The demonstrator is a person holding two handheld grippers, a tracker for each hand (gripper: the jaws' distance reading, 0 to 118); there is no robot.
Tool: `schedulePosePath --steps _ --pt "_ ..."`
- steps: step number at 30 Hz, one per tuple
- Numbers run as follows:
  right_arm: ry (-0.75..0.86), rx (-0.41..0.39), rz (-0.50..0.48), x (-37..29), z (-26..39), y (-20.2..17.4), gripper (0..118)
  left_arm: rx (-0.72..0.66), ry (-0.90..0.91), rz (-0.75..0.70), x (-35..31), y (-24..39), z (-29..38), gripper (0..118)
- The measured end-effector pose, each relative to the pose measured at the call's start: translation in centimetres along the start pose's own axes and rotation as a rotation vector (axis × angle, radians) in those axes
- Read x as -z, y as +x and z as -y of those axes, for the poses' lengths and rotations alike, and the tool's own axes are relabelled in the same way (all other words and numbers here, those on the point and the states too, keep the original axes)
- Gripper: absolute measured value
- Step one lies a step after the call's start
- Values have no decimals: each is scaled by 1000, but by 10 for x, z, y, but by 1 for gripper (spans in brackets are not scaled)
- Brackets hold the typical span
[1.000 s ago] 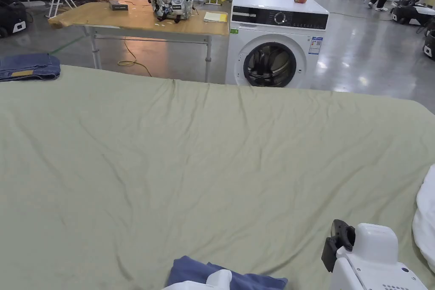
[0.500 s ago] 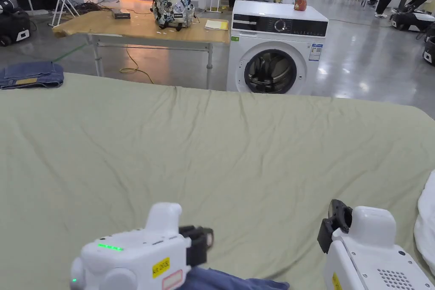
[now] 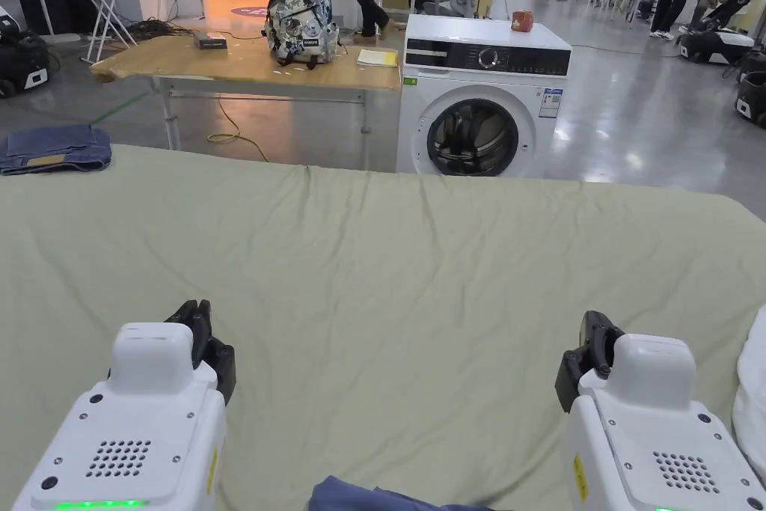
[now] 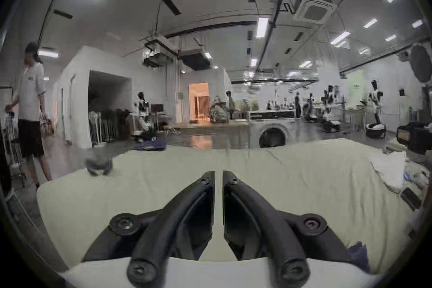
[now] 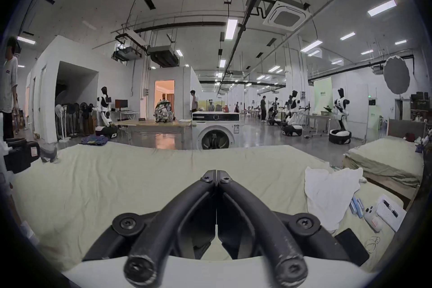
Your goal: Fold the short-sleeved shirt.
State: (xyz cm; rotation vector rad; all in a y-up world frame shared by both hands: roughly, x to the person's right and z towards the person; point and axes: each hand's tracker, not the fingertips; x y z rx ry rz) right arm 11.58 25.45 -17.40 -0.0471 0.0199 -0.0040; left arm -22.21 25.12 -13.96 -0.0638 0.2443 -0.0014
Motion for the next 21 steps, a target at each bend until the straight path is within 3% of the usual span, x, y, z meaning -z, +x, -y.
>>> schedulePosePath --steps 7,15,18,21 --pt "-33 -22 -1 -26 7 1 0 -24 -30 2 4 -8 4 1" --pt "-321 -134 -210 -82 93 -31 0 22 -74 59 0 -9 16 2" --pt "-407 -175 -224 -79 127 -48 0 13 -118 78 -4 -13 26 1" --pt "-472 -163 -206 -66 146 -56 0 11 -162 87 -11 -19 40 1"
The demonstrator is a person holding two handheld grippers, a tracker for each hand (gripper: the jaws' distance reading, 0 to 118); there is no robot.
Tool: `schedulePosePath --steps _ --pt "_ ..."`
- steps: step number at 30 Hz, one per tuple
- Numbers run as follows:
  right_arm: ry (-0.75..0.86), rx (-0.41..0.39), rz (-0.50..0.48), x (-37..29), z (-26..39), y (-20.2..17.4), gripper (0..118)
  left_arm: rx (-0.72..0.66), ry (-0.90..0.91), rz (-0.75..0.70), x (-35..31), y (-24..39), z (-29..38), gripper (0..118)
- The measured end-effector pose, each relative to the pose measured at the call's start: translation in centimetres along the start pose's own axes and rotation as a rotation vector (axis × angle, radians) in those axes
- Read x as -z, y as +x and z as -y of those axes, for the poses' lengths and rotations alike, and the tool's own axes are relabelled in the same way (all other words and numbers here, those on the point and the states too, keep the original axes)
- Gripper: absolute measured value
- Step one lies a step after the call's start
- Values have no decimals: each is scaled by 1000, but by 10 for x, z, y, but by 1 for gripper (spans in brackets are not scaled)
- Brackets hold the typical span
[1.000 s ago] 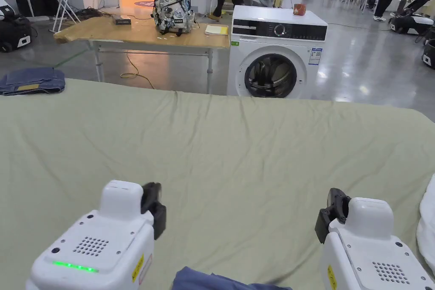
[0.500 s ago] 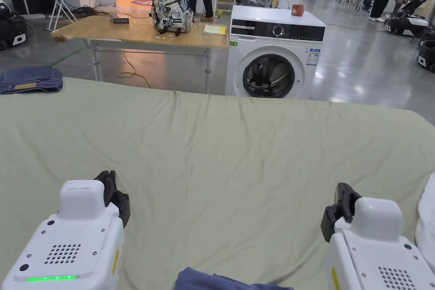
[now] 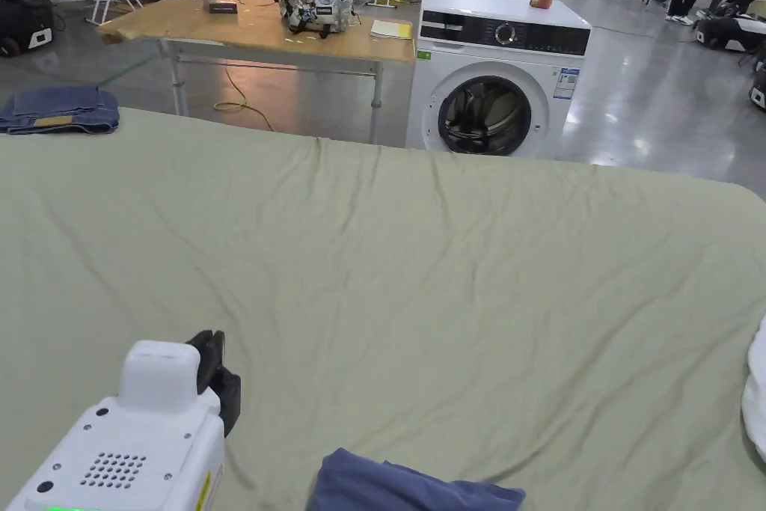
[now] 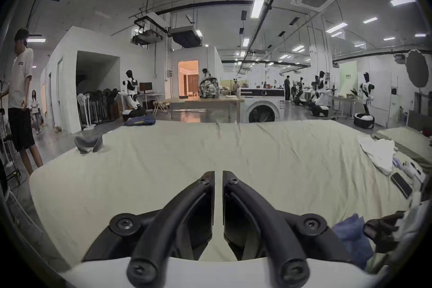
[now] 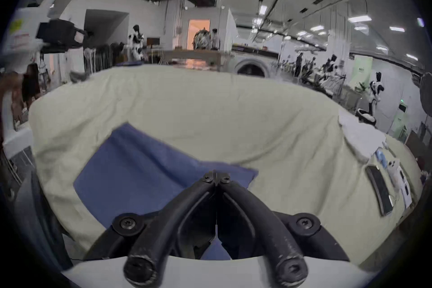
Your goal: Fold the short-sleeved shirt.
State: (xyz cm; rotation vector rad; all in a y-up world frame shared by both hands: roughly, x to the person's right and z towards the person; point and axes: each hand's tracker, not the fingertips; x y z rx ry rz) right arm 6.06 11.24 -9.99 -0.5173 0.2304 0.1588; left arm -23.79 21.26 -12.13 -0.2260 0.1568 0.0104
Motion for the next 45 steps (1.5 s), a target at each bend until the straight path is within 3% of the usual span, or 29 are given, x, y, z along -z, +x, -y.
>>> schedulePosePath --steps 4,11,14,16,17,18,21,25,27,30,34,37,38,40,42,45 --pt "-40 26 22 20 2 5 0 -42 -116 55 -5 -12 23 1" --pt "-80 95 21 32 -4 16 0 -323 -455 360 19 -46 59 6" --pt "-81 91 18 32 -4 17 0 -458 -582 527 42 -58 72 34" --pt "-83 96 10 33 -3 25 0 -521 -672 640 59 -62 81 68" --pt "-86 101 4 33 -4 26 0 -547 -702 697 65 -61 85 79" --pt "-88 105 -1 34 -5 28 0 -571 -727 751 71 -60 89 81" --pt "-94 113 -12 34 -4 34 0 -629 -791 906 90 -53 101 81" --pt "-96 106 -15 33 -2 36 0 -641 -901 914 114 -33 124 81" --pt "-95 106 -17 33 0 37 0 -772 -874 1004 122 -31 132 81" --pt "-95 119 -21 32 0 41 0 -963 -899 1008 132 -24 140 80" --pt "-99 121 -22 32 0 41 0 -824 -918 1102 126 2 139 79" --pt "-101 124 -21 32 1 41 0 -762 -912 1095 119 13 139 75" --pt "-100 124 -20 31 1 41 0 -762 -911 1075 119 14 140 66" --pt "-101 122 -16 33 2 40 0 -776 -938 962 120 10 151 20" --pt "-97 121 -20 30 2 40 0 -872 -915 1010 117 3 159 16" --pt "-90 102 -20 26 -2 38 0 -907 -887 1001 110 2 155 14"
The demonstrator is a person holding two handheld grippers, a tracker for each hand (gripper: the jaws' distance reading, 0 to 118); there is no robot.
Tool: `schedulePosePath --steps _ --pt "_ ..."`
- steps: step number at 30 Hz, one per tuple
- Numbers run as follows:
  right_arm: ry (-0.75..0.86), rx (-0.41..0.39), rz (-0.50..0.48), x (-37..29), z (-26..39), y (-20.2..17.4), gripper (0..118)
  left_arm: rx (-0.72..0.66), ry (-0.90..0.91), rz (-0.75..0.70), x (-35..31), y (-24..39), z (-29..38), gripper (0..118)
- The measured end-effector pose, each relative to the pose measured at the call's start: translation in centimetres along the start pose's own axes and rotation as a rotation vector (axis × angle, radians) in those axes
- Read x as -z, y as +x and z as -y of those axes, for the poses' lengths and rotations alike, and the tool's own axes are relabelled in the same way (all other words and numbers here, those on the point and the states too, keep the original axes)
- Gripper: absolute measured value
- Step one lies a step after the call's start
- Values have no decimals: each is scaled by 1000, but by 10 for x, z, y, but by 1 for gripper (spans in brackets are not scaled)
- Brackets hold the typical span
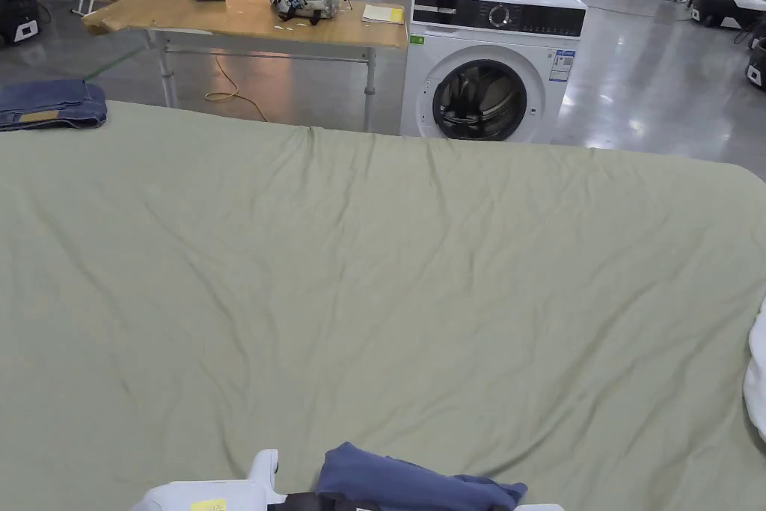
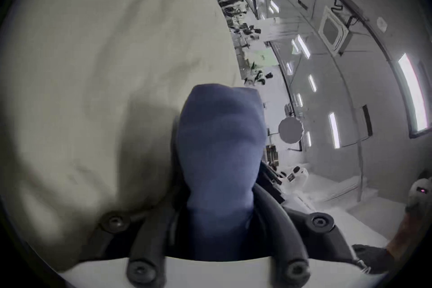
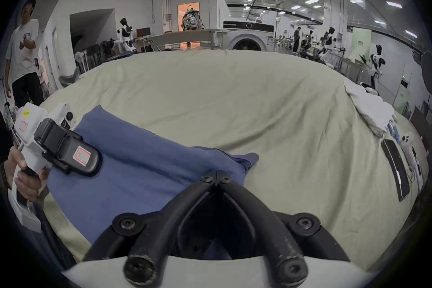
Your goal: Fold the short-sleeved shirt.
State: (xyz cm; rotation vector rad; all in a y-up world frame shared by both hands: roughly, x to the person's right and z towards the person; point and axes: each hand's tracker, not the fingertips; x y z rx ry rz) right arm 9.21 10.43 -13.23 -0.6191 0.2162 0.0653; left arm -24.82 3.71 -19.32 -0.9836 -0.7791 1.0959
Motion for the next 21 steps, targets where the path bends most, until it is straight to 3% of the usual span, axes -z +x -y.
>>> schedulePosePath --steps 7,13,21 --pt "102 -16 41 -19 -35 11 0 -12 34 78 -38 31 -5 14" --pt "185 -29 88 -21 -83 27 0 27 88 34 -134 54 -32 14" --pt "272 -19 124 -14 -121 48 0 49 274 -250 -337 62 -67 14"
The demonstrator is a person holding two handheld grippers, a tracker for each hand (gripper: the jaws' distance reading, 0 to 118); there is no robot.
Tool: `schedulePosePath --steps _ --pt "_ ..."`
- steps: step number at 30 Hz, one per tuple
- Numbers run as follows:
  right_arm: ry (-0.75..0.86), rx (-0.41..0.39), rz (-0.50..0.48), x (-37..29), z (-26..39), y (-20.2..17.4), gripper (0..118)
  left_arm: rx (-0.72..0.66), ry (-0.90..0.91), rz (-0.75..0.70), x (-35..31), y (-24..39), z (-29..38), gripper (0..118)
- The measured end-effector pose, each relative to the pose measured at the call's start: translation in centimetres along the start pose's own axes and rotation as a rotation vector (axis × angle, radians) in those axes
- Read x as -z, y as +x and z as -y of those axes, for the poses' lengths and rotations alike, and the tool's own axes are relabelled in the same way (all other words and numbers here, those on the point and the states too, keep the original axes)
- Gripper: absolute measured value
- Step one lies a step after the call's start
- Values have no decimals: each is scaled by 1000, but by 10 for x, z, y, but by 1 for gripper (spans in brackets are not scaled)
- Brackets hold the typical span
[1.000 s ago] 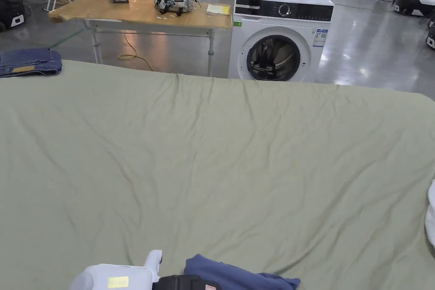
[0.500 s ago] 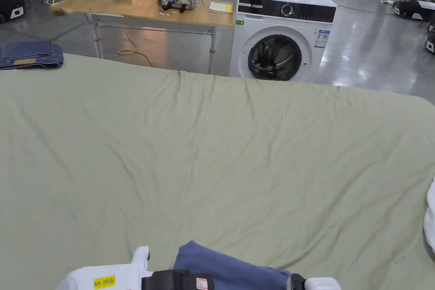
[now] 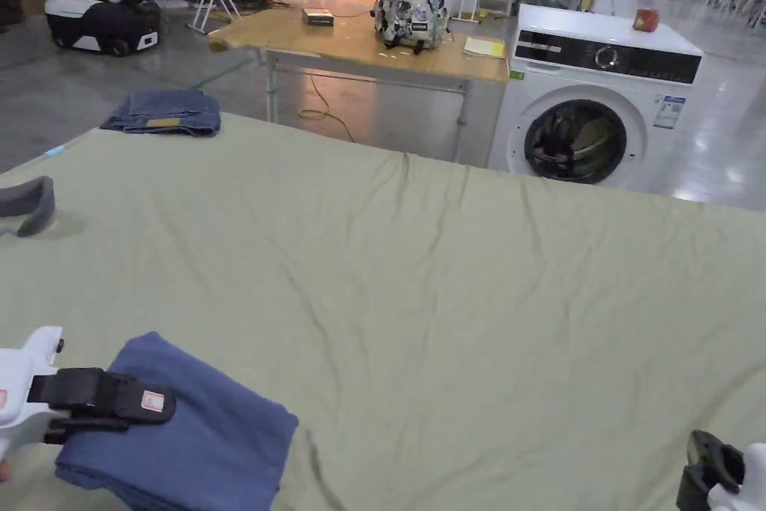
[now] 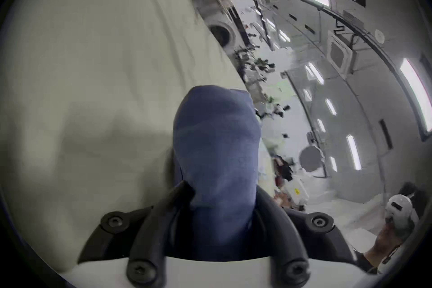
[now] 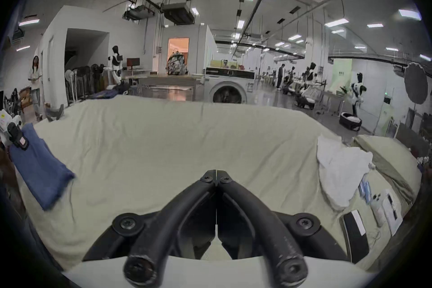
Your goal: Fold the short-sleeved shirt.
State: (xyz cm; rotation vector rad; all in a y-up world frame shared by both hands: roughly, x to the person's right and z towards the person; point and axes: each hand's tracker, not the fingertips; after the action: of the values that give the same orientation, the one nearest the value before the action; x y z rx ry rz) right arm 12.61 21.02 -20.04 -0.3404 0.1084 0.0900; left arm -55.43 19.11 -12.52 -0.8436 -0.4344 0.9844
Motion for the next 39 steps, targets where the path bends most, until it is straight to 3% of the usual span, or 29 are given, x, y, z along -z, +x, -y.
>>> schedulePosePath --steps 8,21,23,24,25,27,33,35,39 --pt "-10 2 9 11 5 -2 0 -93 114 -278 -132 -50 -35 14" --pt "-48 -17 3 13 7 -25 0 -113 168 -483 -153 -41 -31 15" --pt "-50 -15 1 13 7 -27 0 -94 156 -565 -143 -34 -29 27" --pt "-52 -15 -2 13 8 -28 0 -55 150 -622 -136 -28 -29 41" --pt "-54 -15 -4 14 7 -30 0 -23 159 -677 -131 -22 -28 48" --pt "-55 -14 -10 14 7 -31 0 11 169 -764 -143 -27 -40 55" --pt "-44 -10 -18 20 12 -17 0 86 325 -1055 -158 -5 -46 55" --pt "-38 2 -17 23 14 -10 0 103 429 -1058 -168 -21 -57 55" --pt "-35 18 -19 29 20 -3 0 206 395 -996 -148 -22 -63 55"
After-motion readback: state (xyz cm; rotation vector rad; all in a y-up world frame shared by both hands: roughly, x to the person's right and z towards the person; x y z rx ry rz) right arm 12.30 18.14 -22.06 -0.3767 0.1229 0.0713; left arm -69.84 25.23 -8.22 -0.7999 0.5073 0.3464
